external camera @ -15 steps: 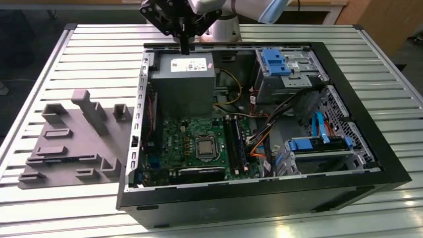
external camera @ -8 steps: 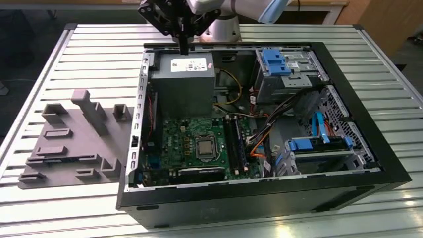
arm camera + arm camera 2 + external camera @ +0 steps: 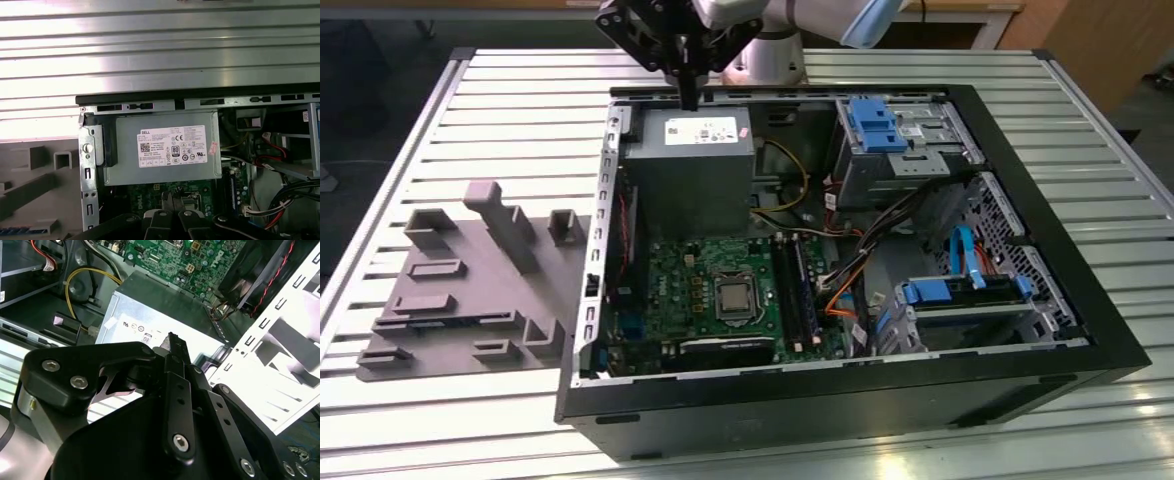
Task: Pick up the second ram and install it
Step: 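Reach for the second ram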
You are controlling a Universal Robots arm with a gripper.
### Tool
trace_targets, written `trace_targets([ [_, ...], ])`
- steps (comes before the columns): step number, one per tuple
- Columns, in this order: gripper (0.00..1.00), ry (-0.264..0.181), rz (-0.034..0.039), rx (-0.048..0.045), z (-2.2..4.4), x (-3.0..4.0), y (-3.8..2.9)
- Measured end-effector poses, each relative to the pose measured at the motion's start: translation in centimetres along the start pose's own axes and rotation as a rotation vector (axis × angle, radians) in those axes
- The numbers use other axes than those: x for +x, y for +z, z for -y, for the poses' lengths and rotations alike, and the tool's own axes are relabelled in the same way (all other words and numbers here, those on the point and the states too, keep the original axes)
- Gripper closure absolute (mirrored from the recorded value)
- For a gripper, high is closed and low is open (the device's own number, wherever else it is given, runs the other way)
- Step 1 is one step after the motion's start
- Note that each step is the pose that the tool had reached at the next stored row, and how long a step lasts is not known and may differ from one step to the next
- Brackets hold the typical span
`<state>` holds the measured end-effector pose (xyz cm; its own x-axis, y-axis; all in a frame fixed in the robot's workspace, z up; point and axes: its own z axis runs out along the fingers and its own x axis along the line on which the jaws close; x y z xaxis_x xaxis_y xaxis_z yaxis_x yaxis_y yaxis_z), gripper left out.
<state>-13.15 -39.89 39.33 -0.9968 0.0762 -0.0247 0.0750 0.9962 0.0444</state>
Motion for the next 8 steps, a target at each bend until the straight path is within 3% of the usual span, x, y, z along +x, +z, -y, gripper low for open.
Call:
trace_targets([
  [8,0.89,0.000,0.0001,0.0000,0.02,0.25,-0.01],
])
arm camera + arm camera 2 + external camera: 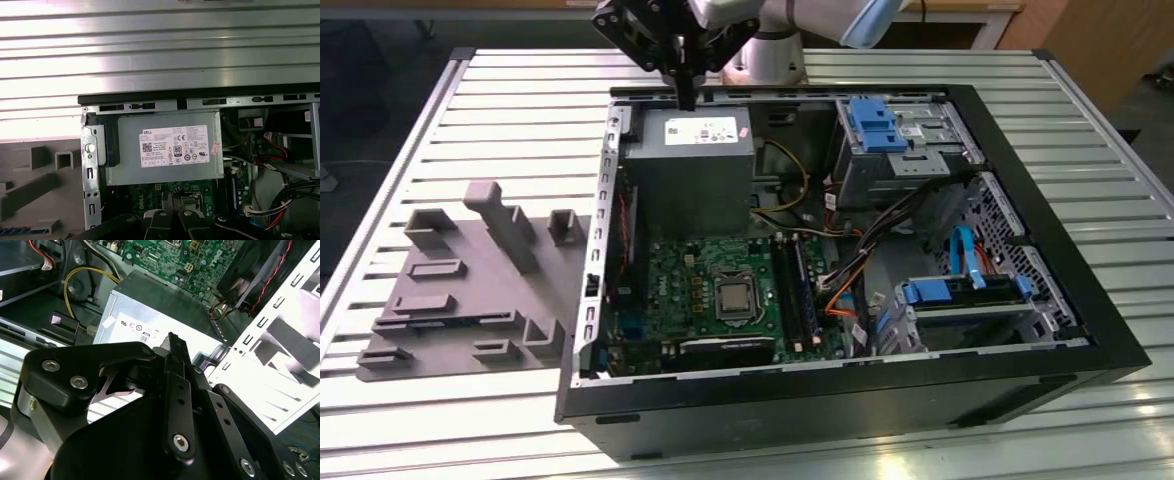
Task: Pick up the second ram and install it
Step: 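Reach for the second ram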
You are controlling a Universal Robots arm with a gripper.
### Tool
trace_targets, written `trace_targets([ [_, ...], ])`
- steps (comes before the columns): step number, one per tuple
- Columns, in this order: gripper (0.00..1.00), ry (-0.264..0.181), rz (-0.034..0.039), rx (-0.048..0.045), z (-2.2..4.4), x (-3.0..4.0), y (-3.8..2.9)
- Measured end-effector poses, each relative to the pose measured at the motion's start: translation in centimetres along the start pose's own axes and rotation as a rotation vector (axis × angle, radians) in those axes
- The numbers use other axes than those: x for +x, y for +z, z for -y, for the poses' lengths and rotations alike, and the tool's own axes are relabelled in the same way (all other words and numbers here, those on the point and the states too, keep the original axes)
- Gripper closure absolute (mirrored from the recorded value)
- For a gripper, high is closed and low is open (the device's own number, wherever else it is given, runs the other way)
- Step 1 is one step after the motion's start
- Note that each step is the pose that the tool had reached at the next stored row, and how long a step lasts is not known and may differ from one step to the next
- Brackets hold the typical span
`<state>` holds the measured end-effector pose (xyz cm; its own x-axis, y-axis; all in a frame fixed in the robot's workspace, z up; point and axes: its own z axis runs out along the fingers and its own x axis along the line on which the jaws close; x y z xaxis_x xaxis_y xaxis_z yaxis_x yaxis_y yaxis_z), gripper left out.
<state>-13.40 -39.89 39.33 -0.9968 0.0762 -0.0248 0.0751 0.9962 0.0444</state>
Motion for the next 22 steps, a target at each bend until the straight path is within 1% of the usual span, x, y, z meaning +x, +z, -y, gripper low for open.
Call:
trace_targets([
  [22,0.89,0.000,0.0003,-0.0001,0.05,0.64,-0.02],
])
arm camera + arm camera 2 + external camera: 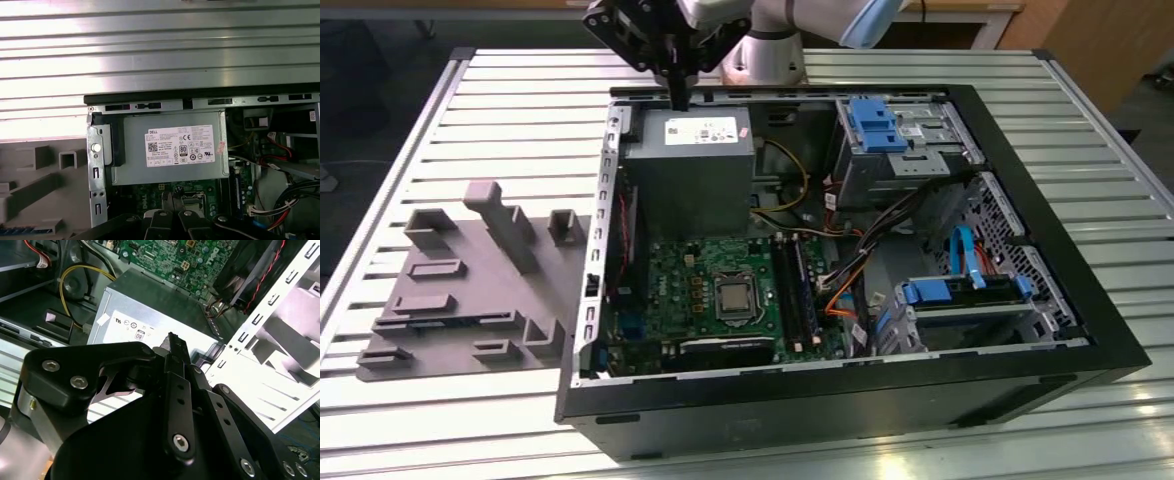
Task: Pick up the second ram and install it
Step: 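Reach for the second ram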
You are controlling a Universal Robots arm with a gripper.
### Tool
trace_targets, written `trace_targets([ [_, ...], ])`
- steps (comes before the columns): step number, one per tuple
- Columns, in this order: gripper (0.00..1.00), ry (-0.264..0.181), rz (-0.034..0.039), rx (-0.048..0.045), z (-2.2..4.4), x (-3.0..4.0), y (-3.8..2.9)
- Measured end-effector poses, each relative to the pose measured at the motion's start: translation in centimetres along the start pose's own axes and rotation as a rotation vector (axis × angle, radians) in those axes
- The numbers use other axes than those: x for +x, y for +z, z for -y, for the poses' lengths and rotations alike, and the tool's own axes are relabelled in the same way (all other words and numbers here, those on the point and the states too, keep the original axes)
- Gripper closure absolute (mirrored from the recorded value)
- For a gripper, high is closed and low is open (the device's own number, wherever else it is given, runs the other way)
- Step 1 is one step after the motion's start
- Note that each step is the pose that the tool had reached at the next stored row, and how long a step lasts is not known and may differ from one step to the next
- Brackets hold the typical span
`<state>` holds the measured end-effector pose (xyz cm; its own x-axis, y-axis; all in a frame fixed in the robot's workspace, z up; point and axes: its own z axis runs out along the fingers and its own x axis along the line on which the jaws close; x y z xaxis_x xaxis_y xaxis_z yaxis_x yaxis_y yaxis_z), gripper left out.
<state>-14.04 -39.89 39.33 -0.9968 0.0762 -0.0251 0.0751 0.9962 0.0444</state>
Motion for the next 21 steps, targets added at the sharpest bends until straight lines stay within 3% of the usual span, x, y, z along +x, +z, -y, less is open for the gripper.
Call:
trace_targets([
  [21,0.89,0.000,0.0006,0.0000,0.06,0.76,-0.02],
])
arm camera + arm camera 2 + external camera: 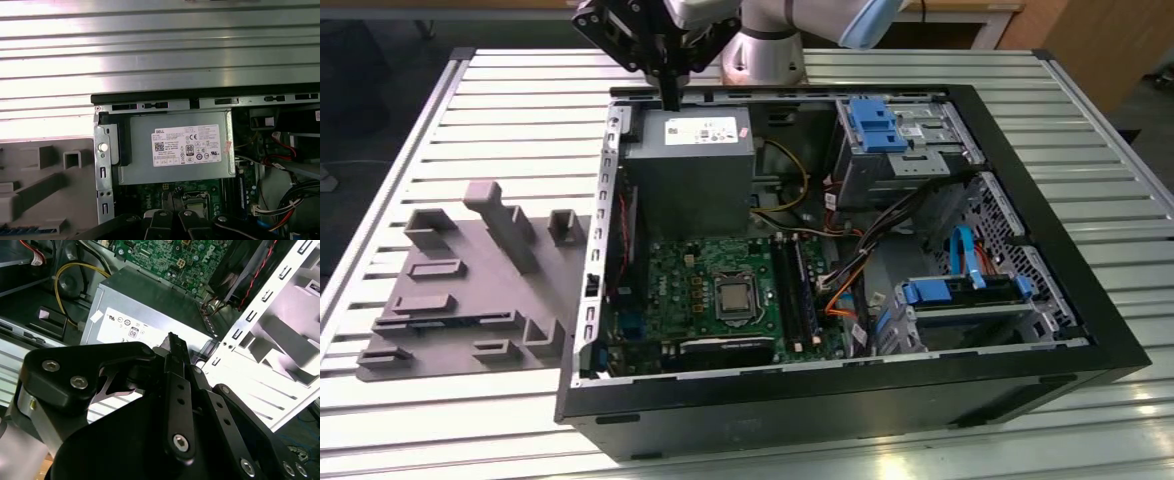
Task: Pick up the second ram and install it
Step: 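Reach for the second ram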
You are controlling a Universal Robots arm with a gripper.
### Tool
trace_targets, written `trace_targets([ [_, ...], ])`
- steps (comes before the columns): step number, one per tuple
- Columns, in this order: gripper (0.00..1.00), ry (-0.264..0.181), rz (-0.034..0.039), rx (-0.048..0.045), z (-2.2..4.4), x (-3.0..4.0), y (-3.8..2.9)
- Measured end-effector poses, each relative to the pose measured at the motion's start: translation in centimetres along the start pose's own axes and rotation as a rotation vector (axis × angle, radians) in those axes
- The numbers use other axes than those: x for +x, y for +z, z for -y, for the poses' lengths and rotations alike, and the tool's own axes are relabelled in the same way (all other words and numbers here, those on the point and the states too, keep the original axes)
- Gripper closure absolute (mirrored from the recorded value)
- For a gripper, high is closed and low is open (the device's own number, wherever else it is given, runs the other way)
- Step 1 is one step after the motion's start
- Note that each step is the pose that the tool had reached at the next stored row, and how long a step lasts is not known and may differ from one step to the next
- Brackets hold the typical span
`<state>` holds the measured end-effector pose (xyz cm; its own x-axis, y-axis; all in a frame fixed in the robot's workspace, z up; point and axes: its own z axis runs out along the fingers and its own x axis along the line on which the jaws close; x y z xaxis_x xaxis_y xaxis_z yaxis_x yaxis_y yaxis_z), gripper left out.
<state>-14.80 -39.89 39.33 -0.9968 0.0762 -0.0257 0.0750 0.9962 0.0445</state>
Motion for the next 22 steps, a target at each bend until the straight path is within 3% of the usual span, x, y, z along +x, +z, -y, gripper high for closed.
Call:
trace_targets([
  [22,0.89,0.000,0.0006,-0.0001,0.07,0.91,-0.03],
])
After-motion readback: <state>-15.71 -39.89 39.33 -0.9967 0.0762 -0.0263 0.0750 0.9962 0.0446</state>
